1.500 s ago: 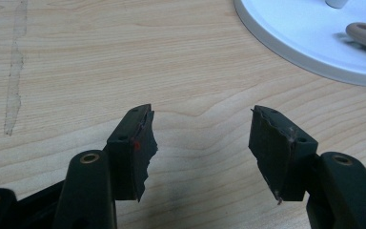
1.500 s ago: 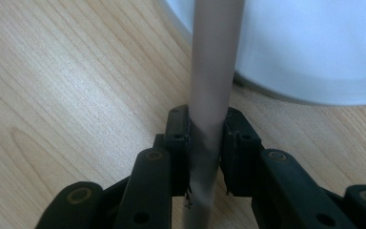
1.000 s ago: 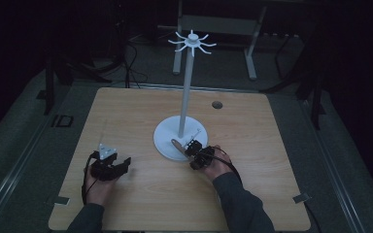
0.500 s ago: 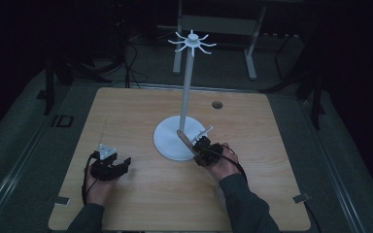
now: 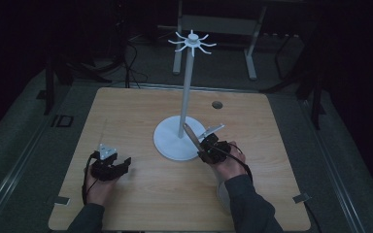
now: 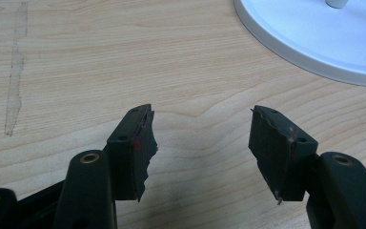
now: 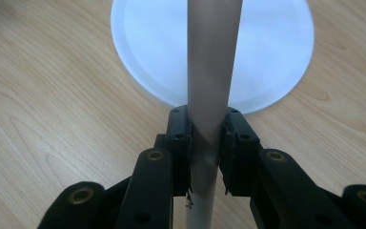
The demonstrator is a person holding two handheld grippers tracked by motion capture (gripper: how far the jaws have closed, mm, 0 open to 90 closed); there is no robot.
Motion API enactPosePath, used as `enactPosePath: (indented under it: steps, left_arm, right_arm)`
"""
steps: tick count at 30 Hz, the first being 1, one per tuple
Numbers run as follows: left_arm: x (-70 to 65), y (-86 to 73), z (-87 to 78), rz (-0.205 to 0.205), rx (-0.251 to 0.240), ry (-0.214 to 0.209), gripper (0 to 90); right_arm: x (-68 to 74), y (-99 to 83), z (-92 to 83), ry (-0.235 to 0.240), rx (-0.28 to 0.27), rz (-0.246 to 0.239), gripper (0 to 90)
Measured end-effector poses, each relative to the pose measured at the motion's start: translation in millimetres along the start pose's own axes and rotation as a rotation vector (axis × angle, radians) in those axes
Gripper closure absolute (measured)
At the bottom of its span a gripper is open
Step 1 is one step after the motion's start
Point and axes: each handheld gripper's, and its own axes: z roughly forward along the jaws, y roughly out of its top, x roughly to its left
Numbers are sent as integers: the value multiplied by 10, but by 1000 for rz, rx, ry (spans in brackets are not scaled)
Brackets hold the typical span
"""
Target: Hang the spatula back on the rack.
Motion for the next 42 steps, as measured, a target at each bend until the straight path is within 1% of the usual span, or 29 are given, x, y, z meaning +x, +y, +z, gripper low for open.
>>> enactPosePath:
  steps: [8,10,15,24,31,33,42]
  left_arm:
    - [2,-1,-3,-4,-3,2,414]
    - [4,-1,-5,-6,-3,3,414]
    - [3,-1,-7,-5,-2,4,414]
    - [6,0,-6,-5,-4,7,414]
    - [7,0,-6,-3,-4,6,414]
    - [6,0,-7,-3,-4,6,414]
    - [5,1,-8,-4,-3,5,414]
  right_arm:
    - [-41,-24,-118,-7,-42,22,756]
    - [-65,-45,-174,-5,-62,30,755]
    - [-100,-79,-250,-9,-93,45,755]
    - [-134,-96,-357,-32,-156,69,756]
    - [-149,-88,-430,-40,-191,66,756]
    - [-152,-83,-458,-42,-200,71,756]
    - [-185,-75,-548,-46,-259,76,755]
